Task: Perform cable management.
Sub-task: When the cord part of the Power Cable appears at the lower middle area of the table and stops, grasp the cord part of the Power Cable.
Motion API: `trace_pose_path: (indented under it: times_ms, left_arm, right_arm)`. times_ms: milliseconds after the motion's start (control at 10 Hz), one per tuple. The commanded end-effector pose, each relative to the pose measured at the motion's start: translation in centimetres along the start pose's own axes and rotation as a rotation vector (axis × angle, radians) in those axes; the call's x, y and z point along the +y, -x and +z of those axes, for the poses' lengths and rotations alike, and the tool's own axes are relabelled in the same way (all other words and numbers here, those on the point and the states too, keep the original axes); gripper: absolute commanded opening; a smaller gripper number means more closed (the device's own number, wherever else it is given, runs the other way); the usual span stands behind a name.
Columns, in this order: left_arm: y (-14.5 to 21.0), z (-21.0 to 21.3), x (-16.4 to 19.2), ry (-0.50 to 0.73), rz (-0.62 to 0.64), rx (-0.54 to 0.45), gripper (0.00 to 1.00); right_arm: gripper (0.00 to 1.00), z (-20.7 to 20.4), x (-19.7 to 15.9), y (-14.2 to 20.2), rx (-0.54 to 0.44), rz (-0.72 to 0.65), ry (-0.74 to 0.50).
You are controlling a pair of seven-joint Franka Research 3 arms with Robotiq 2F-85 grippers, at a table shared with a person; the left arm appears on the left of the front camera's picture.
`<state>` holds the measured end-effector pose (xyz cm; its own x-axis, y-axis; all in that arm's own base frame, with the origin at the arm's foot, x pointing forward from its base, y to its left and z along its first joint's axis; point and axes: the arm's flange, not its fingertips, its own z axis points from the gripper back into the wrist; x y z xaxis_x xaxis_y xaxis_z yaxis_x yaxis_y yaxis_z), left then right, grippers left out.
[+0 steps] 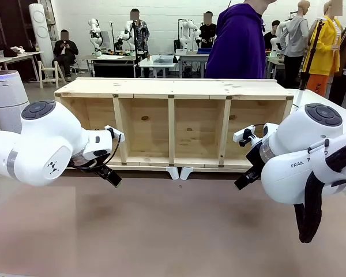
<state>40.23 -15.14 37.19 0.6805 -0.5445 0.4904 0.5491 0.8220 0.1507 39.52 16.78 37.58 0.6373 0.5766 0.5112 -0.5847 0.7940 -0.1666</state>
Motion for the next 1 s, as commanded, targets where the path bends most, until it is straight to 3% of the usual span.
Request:
trace_pose_path:
  times_ms: [0,300,900]
  left_arm:
    - [0.7,1.5,-0.1,-0.034,0.005,0.005,1.00]
    - [2.3,6.2,0.4,-0.079,-0.006,-0.055,1.00]
    - [9.8,14.2,1.2,-0.210,0.089,-0.098,1.00]
  right_arm:
    - [1.00,1.9,0.3,1.2,-0.025,-0.024,0.049]
    - [1.00,7.3,0.4,3.5,-0.077,-0.041,0.140]
    - [1.00,16.0,3.2,8.4,-0.130,-0.089,0.286]
